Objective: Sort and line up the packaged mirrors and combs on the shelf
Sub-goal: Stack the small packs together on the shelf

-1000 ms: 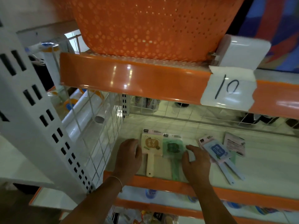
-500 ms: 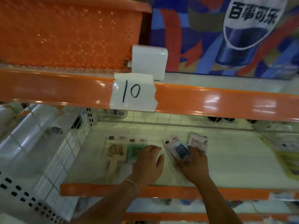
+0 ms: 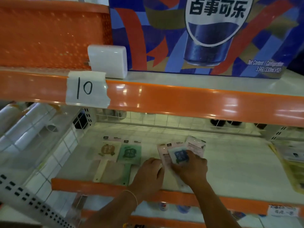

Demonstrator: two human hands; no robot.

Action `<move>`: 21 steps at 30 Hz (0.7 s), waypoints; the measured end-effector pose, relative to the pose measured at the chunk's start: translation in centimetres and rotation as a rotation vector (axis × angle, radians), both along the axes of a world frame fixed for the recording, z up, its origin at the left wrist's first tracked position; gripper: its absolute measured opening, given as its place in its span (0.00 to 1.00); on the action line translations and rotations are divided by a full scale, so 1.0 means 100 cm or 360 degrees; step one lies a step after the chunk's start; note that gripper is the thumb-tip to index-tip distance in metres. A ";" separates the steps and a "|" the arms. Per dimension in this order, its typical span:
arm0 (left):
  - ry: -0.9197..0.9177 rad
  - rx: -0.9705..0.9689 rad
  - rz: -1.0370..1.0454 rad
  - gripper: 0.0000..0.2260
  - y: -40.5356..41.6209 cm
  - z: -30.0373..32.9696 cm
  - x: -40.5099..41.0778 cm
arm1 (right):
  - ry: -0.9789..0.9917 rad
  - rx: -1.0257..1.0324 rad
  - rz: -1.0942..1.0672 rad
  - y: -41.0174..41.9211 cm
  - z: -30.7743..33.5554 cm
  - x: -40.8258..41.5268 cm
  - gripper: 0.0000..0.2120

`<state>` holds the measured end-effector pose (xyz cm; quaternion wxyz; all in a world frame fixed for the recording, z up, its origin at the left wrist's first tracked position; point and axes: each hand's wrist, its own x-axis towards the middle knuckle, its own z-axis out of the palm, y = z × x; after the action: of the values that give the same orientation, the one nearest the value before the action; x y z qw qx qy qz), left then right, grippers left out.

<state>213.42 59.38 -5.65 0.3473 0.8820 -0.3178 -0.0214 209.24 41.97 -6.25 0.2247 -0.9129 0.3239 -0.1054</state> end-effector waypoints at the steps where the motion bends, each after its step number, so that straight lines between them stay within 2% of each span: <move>1: 0.0009 0.0018 0.0005 0.13 0.000 0.000 -0.002 | 0.0009 -0.0028 -0.0050 -0.003 0.001 -0.004 0.32; 6: 0.0028 0.0037 -0.0001 0.14 -0.001 0.000 -0.005 | -0.0105 0.0065 -0.0114 -0.011 0.007 -0.012 0.34; 9: -0.0078 -0.0006 0.0056 0.13 0.003 0.004 0.000 | -0.0369 0.0429 0.0067 0.000 0.015 -0.010 0.24; 15: -0.0167 -0.0154 0.0300 0.13 0.032 0.022 0.030 | -0.0446 0.1129 0.0301 0.060 0.021 0.006 0.27; 18: -0.0161 -0.0192 0.0411 0.11 0.056 0.025 0.047 | -0.0441 0.1035 0.0220 0.083 0.009 0.023 0.26; 21: -0.0207 -0.0159 0.0448 0.12 0.079 0.028 0.061 | -0.0413 0.0642 0.0151 0.091 -0.001 0.038 0.31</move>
<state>219.50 67.25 -2.88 0.3688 0.8990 -0.2136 0.1005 213.04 51.09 -6.30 0.4470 -0.8426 0.2635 -0.1444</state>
